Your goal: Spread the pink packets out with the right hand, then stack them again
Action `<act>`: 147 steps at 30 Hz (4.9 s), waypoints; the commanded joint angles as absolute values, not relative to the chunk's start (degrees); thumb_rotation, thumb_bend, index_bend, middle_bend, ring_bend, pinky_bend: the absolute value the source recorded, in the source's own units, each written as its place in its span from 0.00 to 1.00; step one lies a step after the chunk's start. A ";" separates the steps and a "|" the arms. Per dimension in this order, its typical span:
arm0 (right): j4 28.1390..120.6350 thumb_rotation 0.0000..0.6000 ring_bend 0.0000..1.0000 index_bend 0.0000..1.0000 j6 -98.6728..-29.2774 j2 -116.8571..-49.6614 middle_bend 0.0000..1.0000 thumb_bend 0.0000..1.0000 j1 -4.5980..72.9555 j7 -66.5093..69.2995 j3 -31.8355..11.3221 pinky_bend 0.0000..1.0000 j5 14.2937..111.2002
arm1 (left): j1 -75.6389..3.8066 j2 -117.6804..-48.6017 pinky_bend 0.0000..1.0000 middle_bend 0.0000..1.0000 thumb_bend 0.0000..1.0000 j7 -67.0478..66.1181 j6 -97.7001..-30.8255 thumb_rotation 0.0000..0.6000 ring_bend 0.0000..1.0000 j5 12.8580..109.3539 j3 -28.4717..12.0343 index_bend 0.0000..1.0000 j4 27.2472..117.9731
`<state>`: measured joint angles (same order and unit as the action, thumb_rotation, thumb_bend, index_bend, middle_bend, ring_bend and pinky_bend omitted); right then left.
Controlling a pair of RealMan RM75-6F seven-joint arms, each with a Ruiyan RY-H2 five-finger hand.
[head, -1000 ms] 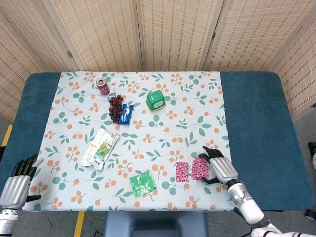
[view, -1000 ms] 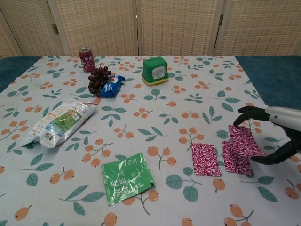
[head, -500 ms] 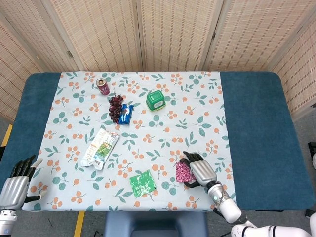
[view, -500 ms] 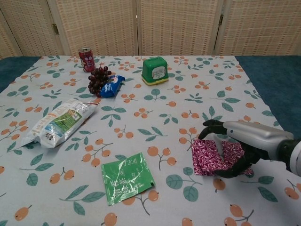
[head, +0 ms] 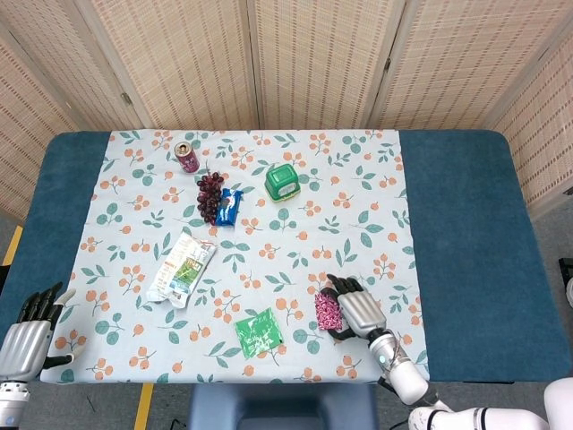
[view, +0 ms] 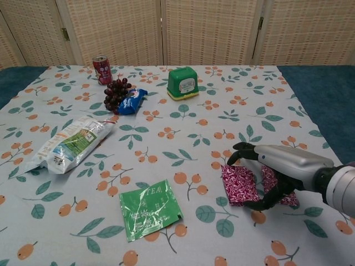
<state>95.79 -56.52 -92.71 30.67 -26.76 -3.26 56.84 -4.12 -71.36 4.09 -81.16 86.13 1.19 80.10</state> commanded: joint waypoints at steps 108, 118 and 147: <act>98.97 0.89 0.00 0.16 -59.61 -85.91 0.02 0.31 26.45 -23.70 -1.60 0.00 57.79 | -4.36 -70.99 0.00 0.00 0.17 3.42 -81.27 1.00 0.04 86.78 1.41 0.14 81.16; 100.63 0.90 0.00 0.16 -56.00 -87.11 0.02 0.31 30.84 -27.99 -2.40 0.00 57.29 | -4.24 -70.99 0.00 0.00 0.17 3.34 -81.10 1.00 0.04 86.44 1.43 0.14 81.18; 97.96 0.90 0.00 0.16 -56.25 -90.81 0.01 0.31 34.56 -32.07 -1.16 0.00 53.56 | -4.19 -71.38 0.00 0.00 0.17 3.74 -80.51 1.00 0.04 86.04 1.46 0.14 80.47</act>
<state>97.96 -56.26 -90.80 34.55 -32.07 -1.16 53.56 -4.19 -71.37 3.73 -80.51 86.04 1.47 80.48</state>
